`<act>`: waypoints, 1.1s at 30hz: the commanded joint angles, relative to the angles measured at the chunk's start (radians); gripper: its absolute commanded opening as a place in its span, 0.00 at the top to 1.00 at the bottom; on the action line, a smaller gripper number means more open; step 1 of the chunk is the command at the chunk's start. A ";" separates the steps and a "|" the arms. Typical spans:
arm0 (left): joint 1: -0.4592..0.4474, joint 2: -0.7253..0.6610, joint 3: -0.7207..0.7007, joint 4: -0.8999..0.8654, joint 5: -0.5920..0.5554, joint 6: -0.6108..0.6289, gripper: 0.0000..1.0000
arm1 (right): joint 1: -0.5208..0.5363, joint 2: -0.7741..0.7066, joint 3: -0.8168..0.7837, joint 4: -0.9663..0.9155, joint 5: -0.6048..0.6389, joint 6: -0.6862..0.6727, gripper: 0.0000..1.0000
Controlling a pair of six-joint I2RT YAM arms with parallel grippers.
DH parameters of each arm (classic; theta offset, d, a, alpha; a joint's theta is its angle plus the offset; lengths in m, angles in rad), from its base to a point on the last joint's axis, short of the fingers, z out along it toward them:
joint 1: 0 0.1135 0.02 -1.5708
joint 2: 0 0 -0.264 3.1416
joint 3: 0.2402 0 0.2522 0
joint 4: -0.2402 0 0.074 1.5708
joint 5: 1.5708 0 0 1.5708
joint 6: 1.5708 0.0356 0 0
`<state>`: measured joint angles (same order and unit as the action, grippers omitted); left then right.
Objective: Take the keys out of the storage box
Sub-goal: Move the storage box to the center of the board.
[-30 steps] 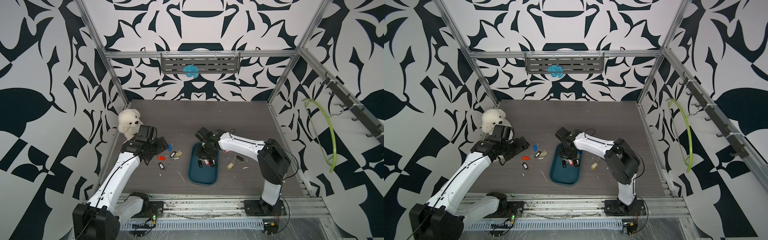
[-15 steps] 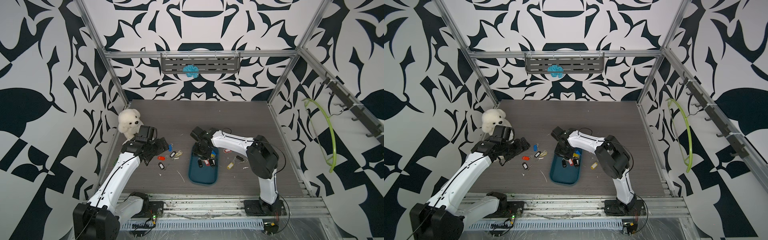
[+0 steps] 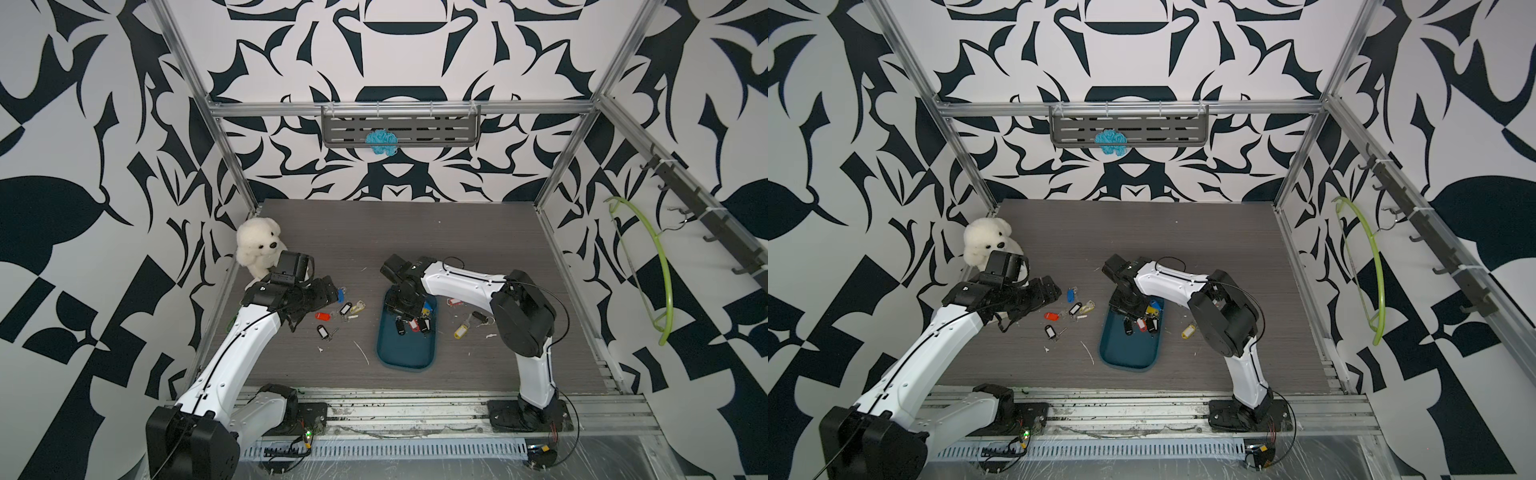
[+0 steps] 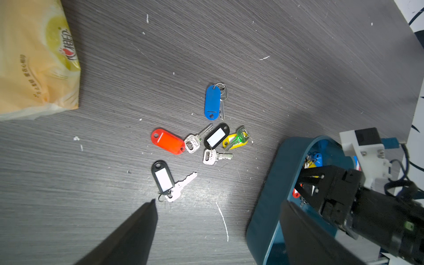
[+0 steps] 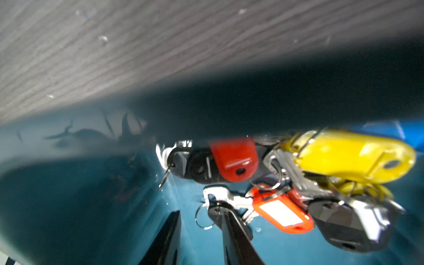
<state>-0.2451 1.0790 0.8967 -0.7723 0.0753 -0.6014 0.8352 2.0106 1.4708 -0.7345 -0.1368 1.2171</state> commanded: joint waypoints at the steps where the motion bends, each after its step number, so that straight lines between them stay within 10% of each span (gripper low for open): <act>1: -0.002 -0.005 -0.020 0.004 0.014 0.029 0.08 | 0.008 0.015 0.008 -0.048 0.006 0.025 0.65; 33: -0.002 -0.020 -0.048 0.013 0.022 0.045 0.08 | 0.108 -0.088 -0.074 -0.023 0.138 0.076 0.67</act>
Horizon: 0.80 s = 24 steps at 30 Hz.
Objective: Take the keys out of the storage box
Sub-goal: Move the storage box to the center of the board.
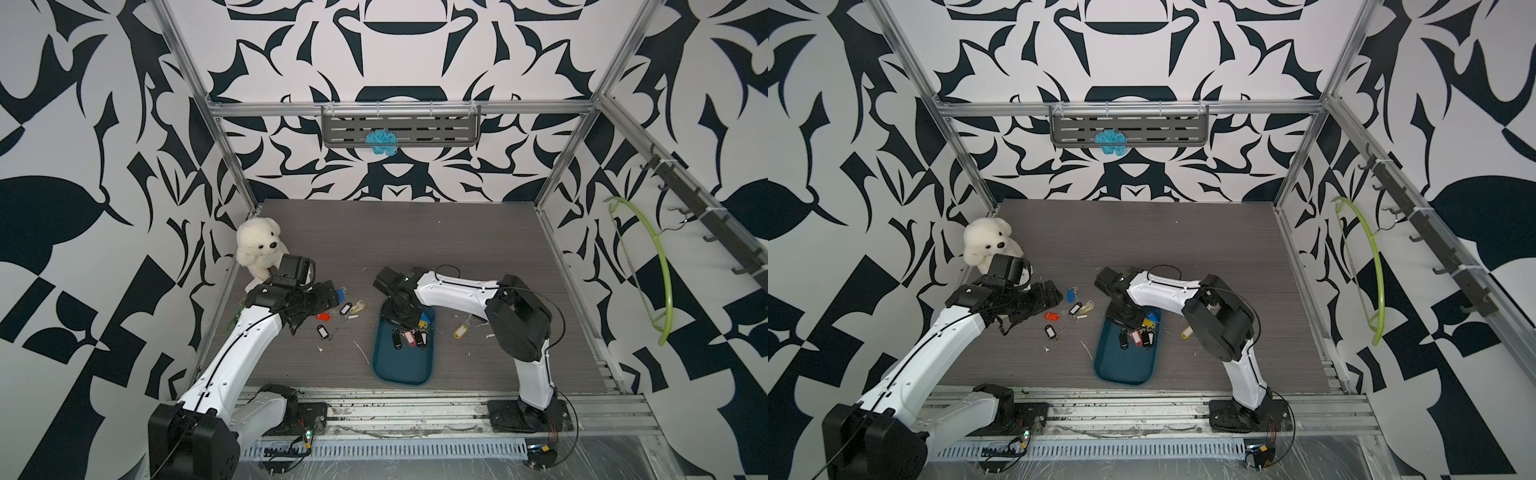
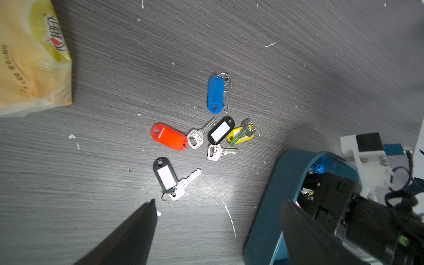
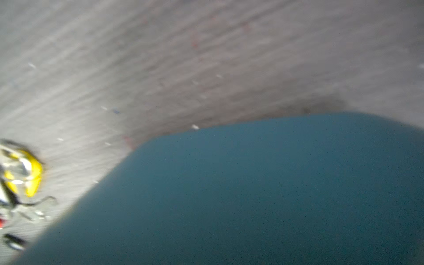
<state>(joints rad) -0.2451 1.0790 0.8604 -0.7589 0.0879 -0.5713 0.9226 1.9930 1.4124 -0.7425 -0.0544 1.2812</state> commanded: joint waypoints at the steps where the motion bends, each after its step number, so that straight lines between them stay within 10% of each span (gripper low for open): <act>1: -0.003 -0.024 -0.011 -0.002 0.009 0.013 0.08 | 0.027 -0.087 -0.025 -0.007 0.069 0.009 0.66; 24: -0.002 -0.064 -0.027 -0.014 0.010 -0.006 0.08 | -0.112 -0.015 0.108 0.078 0.203 -0.409 0.64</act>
<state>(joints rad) -0.2451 1.0275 0.8574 -0.7597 0.0910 -0.5766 0.8330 2.0129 1.4765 -0.6884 0.1127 0.9424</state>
